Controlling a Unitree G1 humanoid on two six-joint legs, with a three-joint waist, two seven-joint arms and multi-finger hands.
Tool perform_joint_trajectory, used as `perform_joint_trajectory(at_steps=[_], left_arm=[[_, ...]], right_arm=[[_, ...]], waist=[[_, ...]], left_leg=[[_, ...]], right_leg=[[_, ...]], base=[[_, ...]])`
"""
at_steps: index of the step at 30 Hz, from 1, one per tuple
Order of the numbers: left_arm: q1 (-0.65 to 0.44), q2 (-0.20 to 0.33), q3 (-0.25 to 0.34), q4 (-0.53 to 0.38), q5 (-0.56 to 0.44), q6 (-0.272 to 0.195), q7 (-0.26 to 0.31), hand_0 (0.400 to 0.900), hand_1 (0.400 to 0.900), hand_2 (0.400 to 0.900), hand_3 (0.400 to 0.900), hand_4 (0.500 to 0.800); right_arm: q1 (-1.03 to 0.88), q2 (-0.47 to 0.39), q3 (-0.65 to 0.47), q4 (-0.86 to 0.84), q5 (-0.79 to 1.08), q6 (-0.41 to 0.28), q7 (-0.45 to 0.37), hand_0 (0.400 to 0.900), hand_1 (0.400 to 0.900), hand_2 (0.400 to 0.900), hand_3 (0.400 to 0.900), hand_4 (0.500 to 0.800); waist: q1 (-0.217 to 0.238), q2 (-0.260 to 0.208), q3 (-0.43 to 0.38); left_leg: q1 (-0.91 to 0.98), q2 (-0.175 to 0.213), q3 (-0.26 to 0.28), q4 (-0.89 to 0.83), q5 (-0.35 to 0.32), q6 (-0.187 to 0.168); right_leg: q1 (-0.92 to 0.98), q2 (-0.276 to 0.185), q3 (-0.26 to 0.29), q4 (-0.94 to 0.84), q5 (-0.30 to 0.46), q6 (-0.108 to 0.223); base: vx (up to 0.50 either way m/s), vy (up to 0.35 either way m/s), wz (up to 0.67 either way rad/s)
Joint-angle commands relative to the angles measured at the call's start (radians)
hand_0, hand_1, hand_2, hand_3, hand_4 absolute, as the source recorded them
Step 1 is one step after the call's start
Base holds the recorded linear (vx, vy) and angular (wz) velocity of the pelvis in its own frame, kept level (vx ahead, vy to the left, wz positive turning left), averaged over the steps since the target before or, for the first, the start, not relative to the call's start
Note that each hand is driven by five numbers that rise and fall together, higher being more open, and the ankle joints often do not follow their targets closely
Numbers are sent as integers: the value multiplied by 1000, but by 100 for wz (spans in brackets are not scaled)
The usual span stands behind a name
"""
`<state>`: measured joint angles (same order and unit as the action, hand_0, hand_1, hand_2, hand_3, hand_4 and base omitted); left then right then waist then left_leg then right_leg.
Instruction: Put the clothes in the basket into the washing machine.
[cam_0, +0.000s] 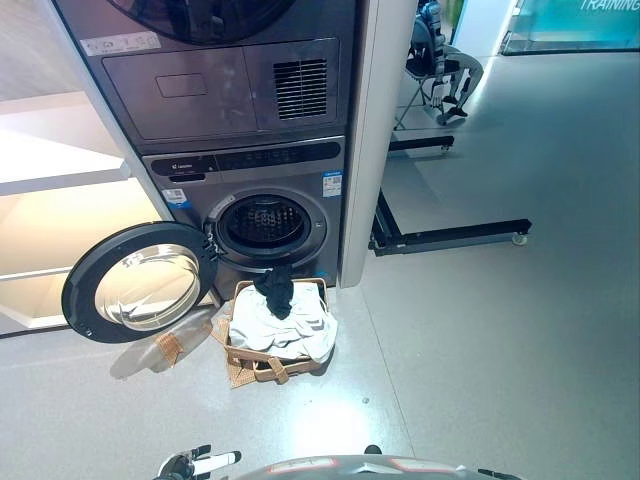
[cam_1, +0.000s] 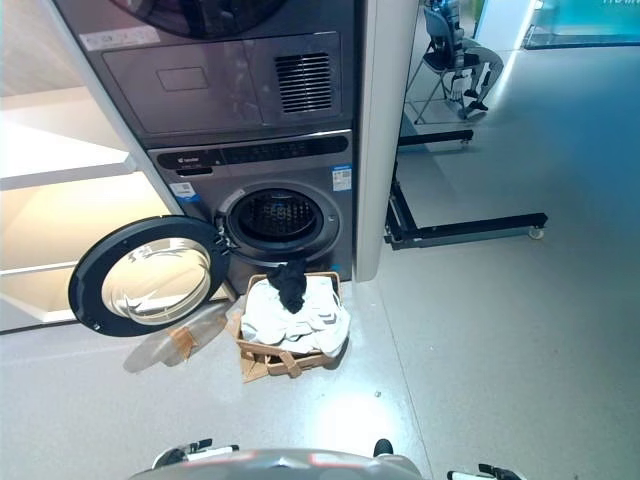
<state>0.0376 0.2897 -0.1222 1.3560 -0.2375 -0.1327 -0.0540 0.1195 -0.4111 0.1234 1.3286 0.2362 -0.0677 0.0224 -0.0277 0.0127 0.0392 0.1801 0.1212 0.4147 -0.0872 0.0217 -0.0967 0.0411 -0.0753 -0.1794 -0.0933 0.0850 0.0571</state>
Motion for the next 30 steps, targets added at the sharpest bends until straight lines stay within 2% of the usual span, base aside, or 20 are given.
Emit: perform_joint_trajectory(at_steps=[1,15,16,21,25,30], left_arm=[[-42,30,5,11,-50,-34,1,900,900,900,900,800],[-42,24,3,12,-46,-34,-1,900,900,900,900,800],[-41,22,1,11,-48,-34,-2,900,900,900,900,800],[-41,26,2,11,-42,-33,-1,900,900,900,900,800],[-39,33,6,9,-42,-33,3,900,900,900,900,800],[-44,46,13,0,-45,-31,10,900,900,900,900,800]], right_arm=[[-58,-15,1,56,29,-36,-26,900,900,900,900,800],[-59,-12,-2,58,31,-31,-27,900,900,900,900,800],[-57,-12,-1,59,31,-32,-26,900,900,900,900,800],[-58,-13,-1,56,31,-30,-25,900,900,900,900,800],[-62,-13,-3,53,36,-29,-26,900,900,900,900,800],[-80,-19,7,40,38,-32,-25,900,900,900,900,800]], waist=[[-10,4,13],[-10,6,13],[-11,7,15],[-11,9,20],[-12,12,26],[-9,17,40]], left_leg=[[-18,21,-39,0,-27,-12],[-29,25,-33,0,-13,-8],[-19,25,-39,0,-24,-14],[-20,30,-39,0,-20,-17],[-17,43,-39,0,-11,-21],[-5,74,-28,0,27,-29]], right_leg=[[60,-59,-34,34,-68,81],[50,-54,-37,34,-63,70],[59,-55,-36,37,-74,77],[54,-49,-34,47,-83,73],[45,-37,-21,70,-101,63],[16,-3,12,131,-146,32]], base=[[0,0,0],[-5,-5,0],[44,-3,3],[13,-9,1],[19,-59,-2],[9,-124,-11]])
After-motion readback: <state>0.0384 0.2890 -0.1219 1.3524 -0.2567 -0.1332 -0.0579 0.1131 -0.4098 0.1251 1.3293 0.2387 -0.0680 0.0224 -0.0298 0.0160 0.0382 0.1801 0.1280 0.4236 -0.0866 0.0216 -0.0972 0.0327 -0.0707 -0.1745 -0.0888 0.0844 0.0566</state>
